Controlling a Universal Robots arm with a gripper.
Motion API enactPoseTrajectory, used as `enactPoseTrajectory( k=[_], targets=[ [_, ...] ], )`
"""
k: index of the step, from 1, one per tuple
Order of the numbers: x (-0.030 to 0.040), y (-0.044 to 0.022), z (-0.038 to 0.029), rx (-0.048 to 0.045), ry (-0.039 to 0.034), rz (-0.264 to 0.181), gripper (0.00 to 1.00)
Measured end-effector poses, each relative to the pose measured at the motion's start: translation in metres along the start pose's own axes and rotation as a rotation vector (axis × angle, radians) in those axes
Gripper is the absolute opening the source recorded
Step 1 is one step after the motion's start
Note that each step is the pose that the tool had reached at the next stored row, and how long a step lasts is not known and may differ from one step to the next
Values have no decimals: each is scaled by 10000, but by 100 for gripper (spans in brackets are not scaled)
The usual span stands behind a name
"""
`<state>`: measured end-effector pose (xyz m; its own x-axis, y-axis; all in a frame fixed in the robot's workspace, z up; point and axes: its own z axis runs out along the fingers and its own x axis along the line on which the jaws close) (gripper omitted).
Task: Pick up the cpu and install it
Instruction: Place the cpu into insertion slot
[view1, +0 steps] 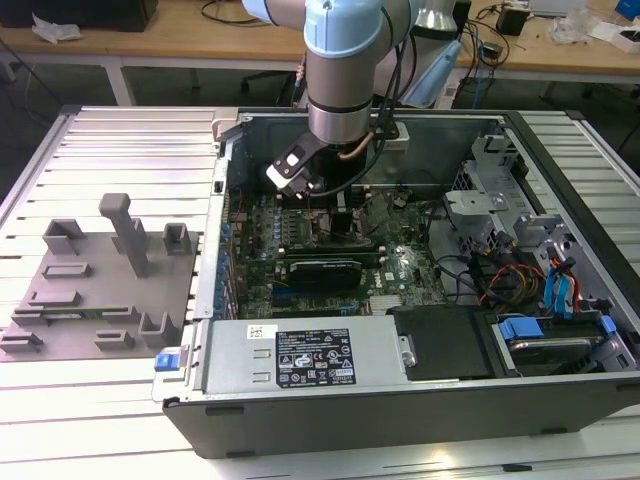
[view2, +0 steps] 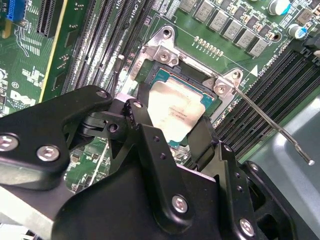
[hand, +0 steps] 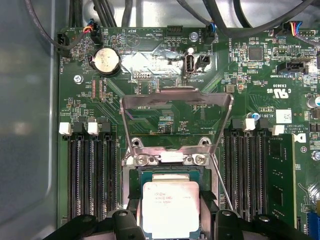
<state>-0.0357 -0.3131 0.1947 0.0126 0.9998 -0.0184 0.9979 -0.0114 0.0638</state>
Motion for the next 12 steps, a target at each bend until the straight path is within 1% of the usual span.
enactPoseTrajectory(
  k=[1,2,6,7,12],
  targets=[
    [0,0,1,-2,5,0,55],
    [1,0,1,-1,9,0,62],
    [0,0,-1,1,12,1,62],
    [3,1,-10,-1,21,0,62],
    [3,1,-46,1,21,2,62]
  ],
)
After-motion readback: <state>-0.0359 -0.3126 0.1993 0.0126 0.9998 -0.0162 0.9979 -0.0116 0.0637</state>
